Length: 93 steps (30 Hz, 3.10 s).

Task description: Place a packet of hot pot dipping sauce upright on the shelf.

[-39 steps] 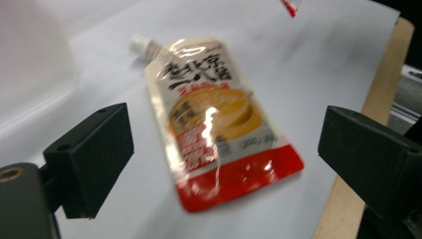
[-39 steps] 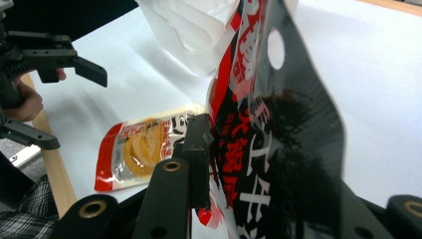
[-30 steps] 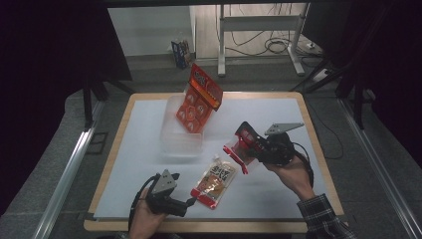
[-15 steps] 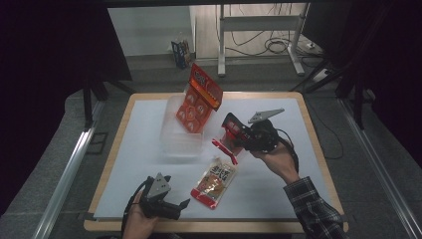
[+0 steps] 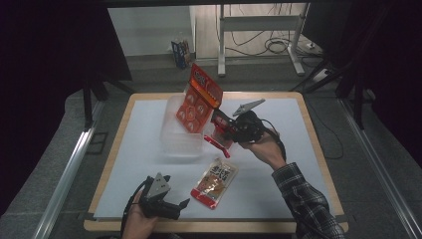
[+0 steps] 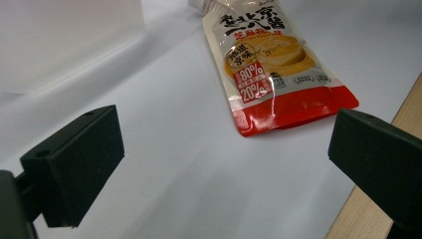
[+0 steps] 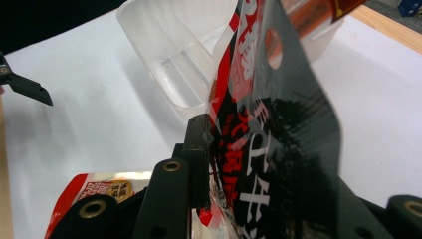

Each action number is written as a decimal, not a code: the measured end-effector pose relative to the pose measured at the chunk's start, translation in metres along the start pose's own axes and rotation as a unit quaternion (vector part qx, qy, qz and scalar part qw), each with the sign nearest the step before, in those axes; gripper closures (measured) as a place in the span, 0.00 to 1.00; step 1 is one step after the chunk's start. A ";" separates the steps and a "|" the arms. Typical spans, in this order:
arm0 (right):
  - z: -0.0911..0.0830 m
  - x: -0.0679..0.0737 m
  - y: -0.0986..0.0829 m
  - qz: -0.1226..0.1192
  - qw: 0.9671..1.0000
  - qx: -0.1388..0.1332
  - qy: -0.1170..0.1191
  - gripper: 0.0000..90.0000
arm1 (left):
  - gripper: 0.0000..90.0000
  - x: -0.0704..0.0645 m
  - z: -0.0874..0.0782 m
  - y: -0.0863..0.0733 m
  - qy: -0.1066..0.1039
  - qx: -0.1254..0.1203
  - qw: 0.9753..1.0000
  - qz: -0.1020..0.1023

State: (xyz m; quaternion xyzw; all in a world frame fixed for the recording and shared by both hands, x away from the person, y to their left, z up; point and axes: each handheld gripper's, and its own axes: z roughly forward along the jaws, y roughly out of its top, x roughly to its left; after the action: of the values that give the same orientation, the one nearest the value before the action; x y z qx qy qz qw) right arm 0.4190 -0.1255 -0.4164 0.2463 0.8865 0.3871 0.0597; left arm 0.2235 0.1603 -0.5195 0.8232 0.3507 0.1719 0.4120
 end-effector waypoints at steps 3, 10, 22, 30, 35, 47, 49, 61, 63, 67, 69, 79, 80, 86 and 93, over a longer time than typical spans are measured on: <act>0.006 0.000 0.004 -0.004 1.000 0.007 0.001 0.77 | 0.01 0.001 -0.001 0.000 0.000 -0.001 1.000 -0.001; 0.017 0.000 0.014 -0.023 1.000 0.021 0.000 0.77 | 0.01 0.002 -0.002 0.000 0.000 0.000 1.000 -0.003; 0.034 0.000 0.027 -0.045 0.998 0.043 0.002 0.77 | 0.01 0.002 -0.003 0.000 0.003 0.002 1.000 -0.001; 0.043 0.002 0.037 -0.056 0.997 0.051 0.001 0.77 | 0.01 0.002 -0.002 0.000 0.003 0.002 1.000 -0.002; 0.050 0.004 0.044 -0.062 0.997 0.053 -0.001 0.77 | 0.01 0.002 -0.003 0.000 0.003 0.004 1.000 0.000; 0.066 0.011 0.058 -0.078 0.996 0.052 -0.004 0.78 | 0.01 0.002 -0.002 0.000 0.001 0.005 1.000 0.001; 0.068 0.013 0.060 -0.080 0.995 0.052 -0.005 0.78 | 0.01 0.002 -0.002 0.000 0.000 0.005 1.000 0.000; 0.083 0.019 0.071 -0.095 0.994 0.047 -0.002 0.79 | 0.01 0.003 -0.002 0.000 -0.001 0.003 1.000 -0.002; 0.086 0.020 0.072 -0.096 0.994 0.045 -0.002 0.79 | 0.01 0.003 -0.002 0.000 -0.001 0.003 1.000 -0.002; 0.091 0.023 0.075 -0.100 0.994 0.040 0.001 0.79 | 0.01 0.003 -0.002 0.000 0.000 0.004 1.000 -0.001; 0.092 0.024 0.077 -0.100 0.994 0.037 0.002 0.79 | 0.01 0.003 -0.002 0.000 -0.001 0.004 1.000 -0.001; 0.104 0.028 0.080 -0.104 0.994 0.024 0.013 0.79 | 0.01 0.001 -0.001 0.000 -0.003 0.008 1.000 0.003; 0.106 0.027 0.078 -0.102 0.994 0.027 0.015 0.79 | 0.02 0.001 -0.001 0.000 -0.002 0.009 1.000 0.003; 0.110 0.020 0.073 -0.094 0.995 0.029 0.031 0.78 | 0.02 0.001 -0.001 0.000 -0.004 0.011 1.000 0.005; 0.104 0.023 0.074 -0.093 0.995 0.027 0.006 0.54 | 0.02 0.000 -0.001 0.000 -0.003 0.011 1.000 0.007</act>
State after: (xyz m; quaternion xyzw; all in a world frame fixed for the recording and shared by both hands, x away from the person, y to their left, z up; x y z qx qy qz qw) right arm 0.4591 -0.0034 -0.4338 0.1617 0.9160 0.3574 0.0835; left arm 0.2233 0.1609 -0.5189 0.8307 0.3458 0.1678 0.4027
